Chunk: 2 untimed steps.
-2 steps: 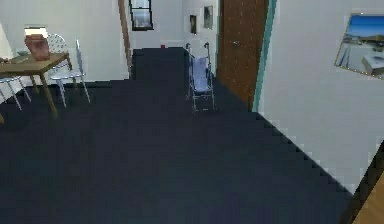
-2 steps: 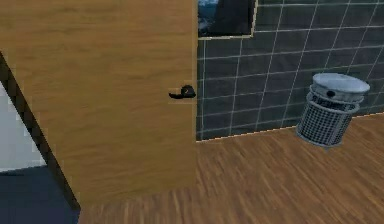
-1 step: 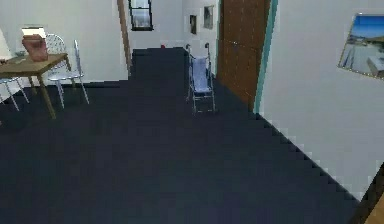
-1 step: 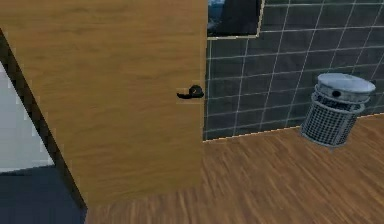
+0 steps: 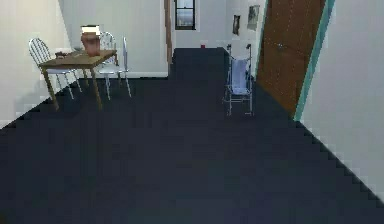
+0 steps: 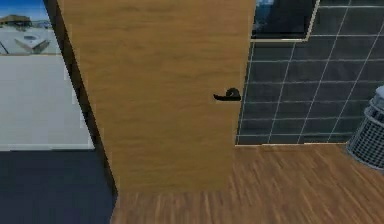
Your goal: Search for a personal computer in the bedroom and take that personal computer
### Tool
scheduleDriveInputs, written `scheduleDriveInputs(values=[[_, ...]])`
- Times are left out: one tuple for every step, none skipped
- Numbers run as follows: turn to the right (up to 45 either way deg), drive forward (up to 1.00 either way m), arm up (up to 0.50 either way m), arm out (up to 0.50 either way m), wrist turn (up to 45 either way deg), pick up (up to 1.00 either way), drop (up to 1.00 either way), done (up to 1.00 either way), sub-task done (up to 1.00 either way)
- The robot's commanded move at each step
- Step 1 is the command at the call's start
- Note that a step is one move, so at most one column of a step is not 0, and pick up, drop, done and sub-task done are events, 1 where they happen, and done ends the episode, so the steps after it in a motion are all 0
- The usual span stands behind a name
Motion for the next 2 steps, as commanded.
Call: scheduleDriveInputs(values=[[0.0,1.0,0.0,0.0,0.0,0.0,0.0,0.0,0.0],[-3.0,0.0,0.0,0.0,0.0,0.0,0.0,0.0,0.0]])
